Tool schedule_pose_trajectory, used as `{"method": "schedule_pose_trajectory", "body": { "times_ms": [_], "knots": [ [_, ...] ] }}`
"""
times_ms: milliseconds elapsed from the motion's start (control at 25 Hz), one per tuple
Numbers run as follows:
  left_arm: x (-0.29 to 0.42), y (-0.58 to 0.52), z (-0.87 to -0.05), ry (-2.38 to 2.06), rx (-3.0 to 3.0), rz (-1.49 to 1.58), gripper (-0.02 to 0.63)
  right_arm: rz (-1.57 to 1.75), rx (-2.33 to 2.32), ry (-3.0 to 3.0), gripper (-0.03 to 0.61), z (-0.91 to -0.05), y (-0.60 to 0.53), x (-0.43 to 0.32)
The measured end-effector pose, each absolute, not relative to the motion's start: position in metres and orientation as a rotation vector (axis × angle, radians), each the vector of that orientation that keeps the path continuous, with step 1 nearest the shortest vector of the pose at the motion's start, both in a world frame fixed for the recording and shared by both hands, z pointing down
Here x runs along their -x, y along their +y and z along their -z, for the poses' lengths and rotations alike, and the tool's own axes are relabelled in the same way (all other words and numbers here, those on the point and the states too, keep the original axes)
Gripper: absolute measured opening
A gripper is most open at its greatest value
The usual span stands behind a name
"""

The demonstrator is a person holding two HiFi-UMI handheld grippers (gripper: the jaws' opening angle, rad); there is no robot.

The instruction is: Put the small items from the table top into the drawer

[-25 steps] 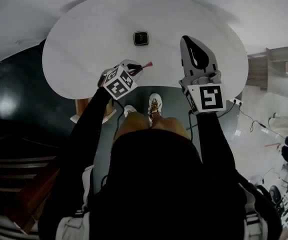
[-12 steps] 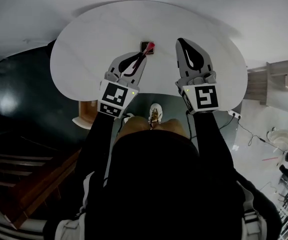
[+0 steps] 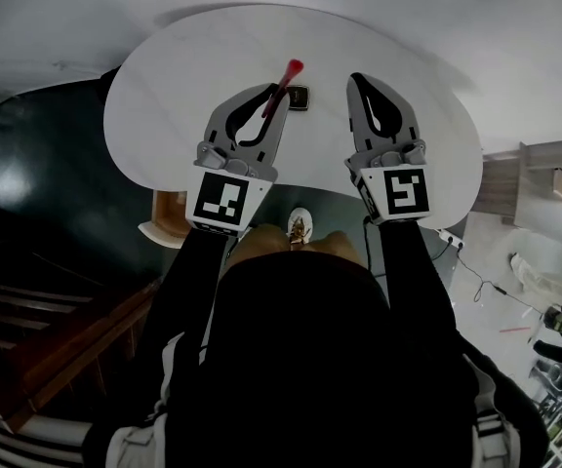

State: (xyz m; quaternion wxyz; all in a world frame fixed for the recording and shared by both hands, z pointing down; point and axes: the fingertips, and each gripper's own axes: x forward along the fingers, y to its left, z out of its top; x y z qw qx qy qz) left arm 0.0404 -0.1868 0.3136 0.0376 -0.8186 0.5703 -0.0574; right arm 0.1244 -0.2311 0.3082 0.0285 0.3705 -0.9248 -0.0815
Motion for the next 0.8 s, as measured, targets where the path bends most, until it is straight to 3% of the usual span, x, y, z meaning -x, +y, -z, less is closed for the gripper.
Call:
{"method": "schedule_pose_trajectory", "body": {
  "times_ms": [320,800],
  "knots": [
    [0.011,-0.158,-0.313,1.893,2.402,0.241,0.052,0.251,-0.905,-2.954,0.025,-0.314,-0.208,-0.059],
    [0.156,-0.043,-0.322,2.326,2.077,0.385,0.053,0.18,-0.392,-3.13,0.025,-0.313,-0.118,0.106]
  ]
}}
